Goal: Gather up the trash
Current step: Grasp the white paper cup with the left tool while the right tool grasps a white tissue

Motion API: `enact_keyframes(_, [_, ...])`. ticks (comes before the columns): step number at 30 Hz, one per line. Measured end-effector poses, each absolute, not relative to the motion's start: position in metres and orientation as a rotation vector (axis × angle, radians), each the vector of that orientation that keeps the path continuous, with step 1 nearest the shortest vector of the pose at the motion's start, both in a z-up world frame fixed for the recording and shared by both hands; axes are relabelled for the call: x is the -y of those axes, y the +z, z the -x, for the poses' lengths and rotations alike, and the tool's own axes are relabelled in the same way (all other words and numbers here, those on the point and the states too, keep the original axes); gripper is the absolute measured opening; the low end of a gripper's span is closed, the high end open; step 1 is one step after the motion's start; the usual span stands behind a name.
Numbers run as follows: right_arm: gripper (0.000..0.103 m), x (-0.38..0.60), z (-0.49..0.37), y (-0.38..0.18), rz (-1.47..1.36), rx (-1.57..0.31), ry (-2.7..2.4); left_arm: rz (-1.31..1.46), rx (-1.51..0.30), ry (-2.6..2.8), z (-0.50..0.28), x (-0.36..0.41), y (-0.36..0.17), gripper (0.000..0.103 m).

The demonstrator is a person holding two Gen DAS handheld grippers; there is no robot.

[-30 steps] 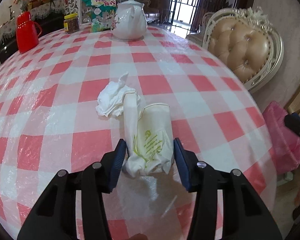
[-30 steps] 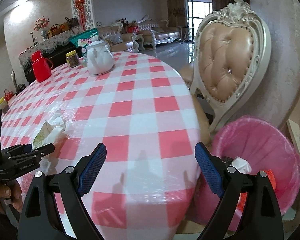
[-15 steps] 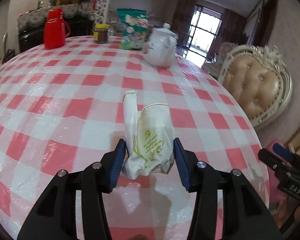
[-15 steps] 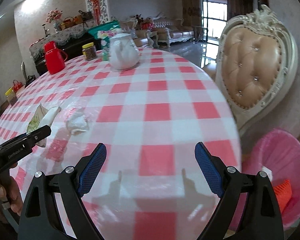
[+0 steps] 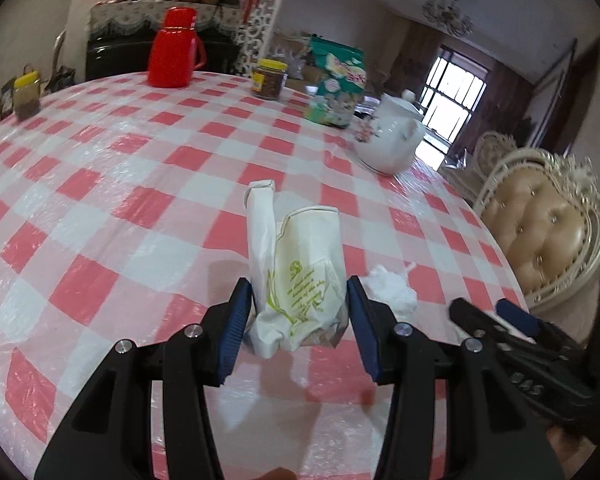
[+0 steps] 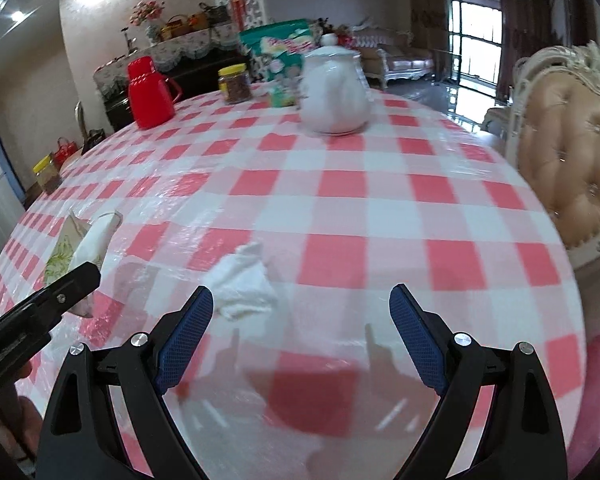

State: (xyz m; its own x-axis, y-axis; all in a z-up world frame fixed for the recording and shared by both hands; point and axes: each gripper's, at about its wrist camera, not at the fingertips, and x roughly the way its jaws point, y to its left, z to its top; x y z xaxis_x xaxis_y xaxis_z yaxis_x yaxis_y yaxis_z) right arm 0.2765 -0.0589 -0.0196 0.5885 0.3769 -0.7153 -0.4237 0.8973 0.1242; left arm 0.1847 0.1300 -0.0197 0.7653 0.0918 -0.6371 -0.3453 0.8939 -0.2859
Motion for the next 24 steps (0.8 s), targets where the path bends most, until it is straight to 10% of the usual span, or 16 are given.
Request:
enact_keyframes(10, [0.084, 0.012, -0.291, -0.037, 0.133, -0.877, 0.499, 0.47, -0.663, 0.297, -0.179, -0.156, -0.027, 0.048])
enact_keyframes(24, [0.055, -0.007, -0.295, -0.051, 0.185, -0.941, 0.558, 0.473, -0.67, 0.279, -0.18, -0.152, -0.029, 0.048])
